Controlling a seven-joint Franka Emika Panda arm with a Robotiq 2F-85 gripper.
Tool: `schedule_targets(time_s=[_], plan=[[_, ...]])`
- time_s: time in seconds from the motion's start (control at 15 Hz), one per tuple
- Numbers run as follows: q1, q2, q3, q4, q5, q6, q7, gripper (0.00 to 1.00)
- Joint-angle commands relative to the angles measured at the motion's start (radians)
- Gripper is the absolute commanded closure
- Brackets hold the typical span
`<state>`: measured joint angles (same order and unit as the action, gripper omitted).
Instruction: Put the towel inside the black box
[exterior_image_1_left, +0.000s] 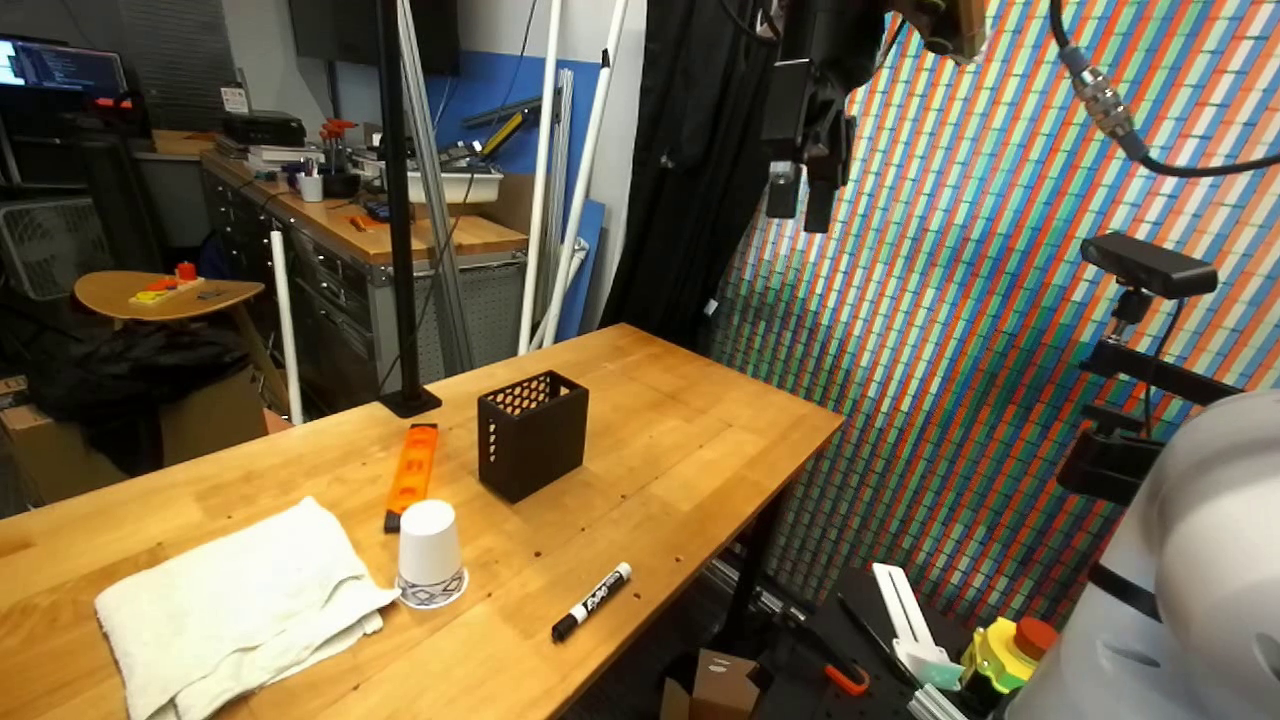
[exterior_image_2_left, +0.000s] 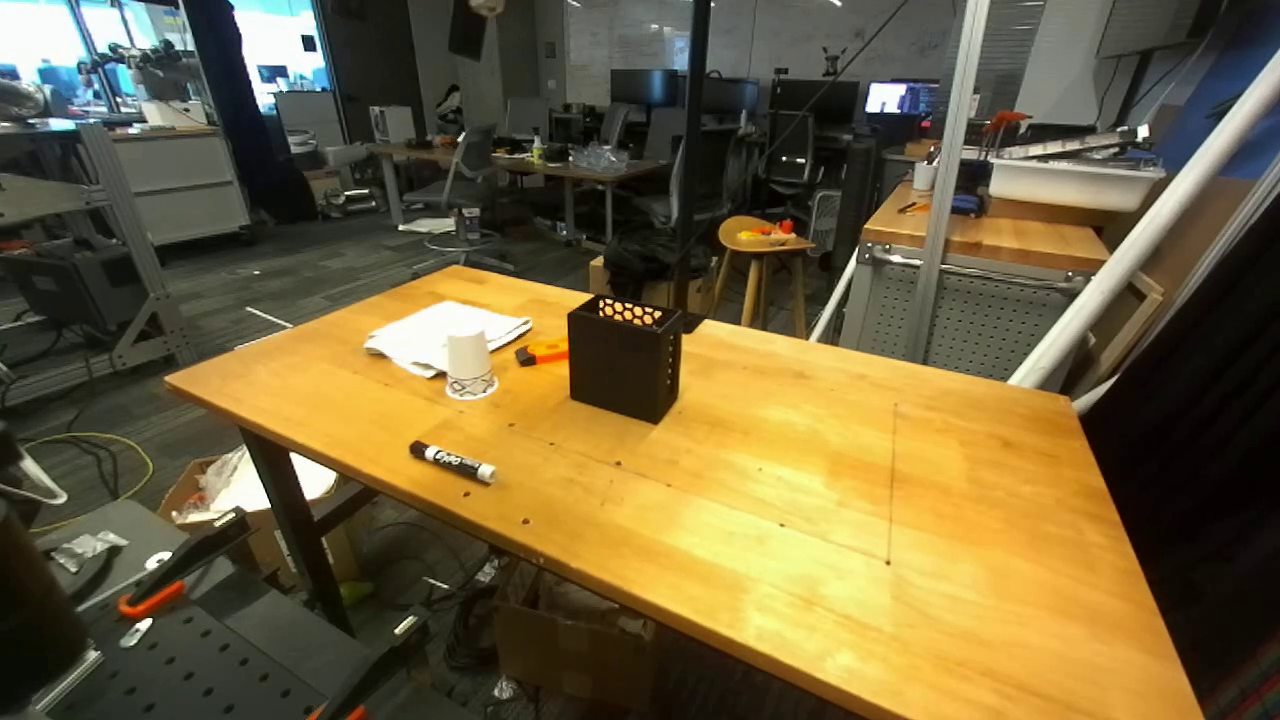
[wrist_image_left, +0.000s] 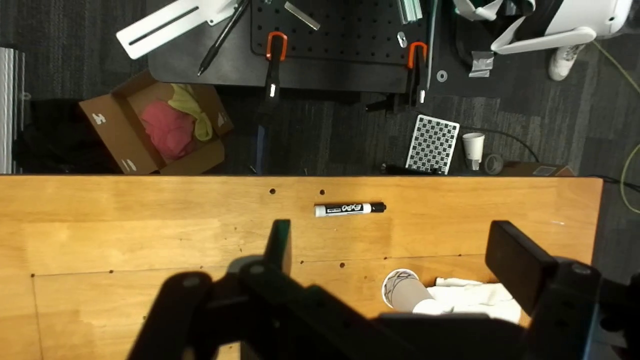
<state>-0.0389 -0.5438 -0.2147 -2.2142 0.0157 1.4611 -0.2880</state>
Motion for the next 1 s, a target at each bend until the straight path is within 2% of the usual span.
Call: schedule_targets(time_s=[0.0, 0.27, 0.47, 0.67, 0.93], plan=[[0.022, -0.006, 0.089, -0.013, 0.082, 0.032, 0.089, 0.0], [0.079, 0.017, 0.215, -0.02, 0.17, 0.132, 0.181, 0.0], [0.126, 0.069, 0.294, -0.007, 0.172, 0.227, 0.209, 0.0], [0.166, 0.146, 0.345, 0.012, 0.143, 0.335, 0.19, 0.0], [0.2, 0.257, 0.378, 0.041, 0.108, 0.483, 0.151, 0.0]])
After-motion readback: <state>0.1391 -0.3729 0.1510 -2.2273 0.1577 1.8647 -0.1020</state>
